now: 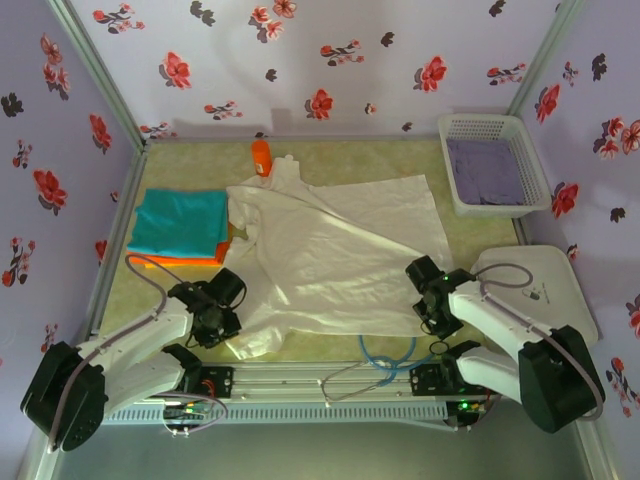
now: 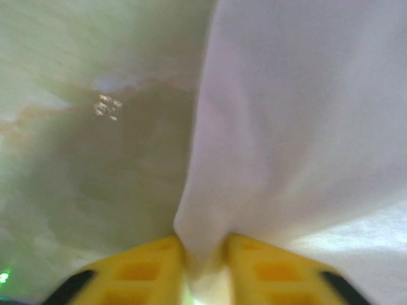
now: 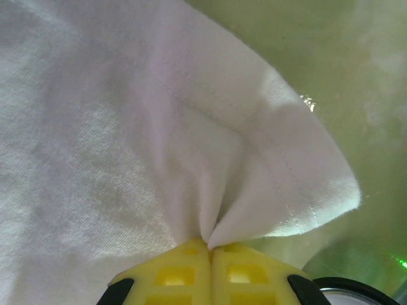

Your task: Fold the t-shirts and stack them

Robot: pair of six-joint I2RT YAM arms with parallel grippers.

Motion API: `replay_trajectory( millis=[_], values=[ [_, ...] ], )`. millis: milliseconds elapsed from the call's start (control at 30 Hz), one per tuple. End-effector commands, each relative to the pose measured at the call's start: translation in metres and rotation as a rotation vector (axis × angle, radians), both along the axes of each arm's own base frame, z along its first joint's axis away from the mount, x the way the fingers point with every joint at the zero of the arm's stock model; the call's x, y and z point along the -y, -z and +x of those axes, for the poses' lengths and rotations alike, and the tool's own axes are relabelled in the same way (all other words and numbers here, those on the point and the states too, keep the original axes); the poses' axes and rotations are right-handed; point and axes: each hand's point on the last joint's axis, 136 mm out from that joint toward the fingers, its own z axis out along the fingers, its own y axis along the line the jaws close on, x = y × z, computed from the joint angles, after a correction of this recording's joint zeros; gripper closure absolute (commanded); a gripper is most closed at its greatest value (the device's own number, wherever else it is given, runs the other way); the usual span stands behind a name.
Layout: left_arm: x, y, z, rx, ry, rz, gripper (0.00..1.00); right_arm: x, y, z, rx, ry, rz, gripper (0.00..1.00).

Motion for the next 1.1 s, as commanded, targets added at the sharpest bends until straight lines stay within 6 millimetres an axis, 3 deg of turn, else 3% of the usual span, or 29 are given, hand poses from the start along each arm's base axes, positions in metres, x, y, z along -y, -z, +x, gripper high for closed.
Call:
replay_trajectory(
  millis=[0, 67, 200, 433, 600, 767, 900, 1067],
  values=[
    [0.028, -0.013, 0.032, 0.125, 0.007, -0.116, 0.93, -0.017, 0.000, 0.045, 0.169, -0.078, 0.040, 1.00],
    [0.029, -0.024, 0.036, 0.137, 0.027, -0.110, 1.00, -0.015, -0.013, 0.052, 0.170, -0.144, 0.008, 1.00],
    [0.025, -0.061, 0.048, 0.212, 0.055, -0.080, 1.00, -0.010, -0.052, 0.069, 0.194, -0.268, -0.077, 1.00],
    [0.030, -0.153, 0.090, 0.380, 0.155, -0.054, 1.00, -0.017, -0.144, 0.116, 0.478, -0.439, -0.137, 1.00],
    [0.032, -0.236, 0.132, 0.545, 0.228, -0.026, 1.00, -0.011, -0.232, 0.144, 0.699, -0.496, -0.259, 1.00],
    [0.028, -0.323, 0.161, 0.722, 0.250, -0.022, 1.00, -0.018, -0.296, 0.161, 0.791, -0.608, -0.322, 1.00],
    [0.031, -0.382, 0.166, 0.836, 0.300, -0.030, 1.00, -0.024, -0.342, 0.165, 0.911, -0.652, -0.333, 1.00],
    [0.026, -0.441, 0.152, 0.983, 0.340, -0.057, 1.00, -0.014, -0.398, 0.153, 1.049, -0.632, -0.382, 1.00]
  ],
)
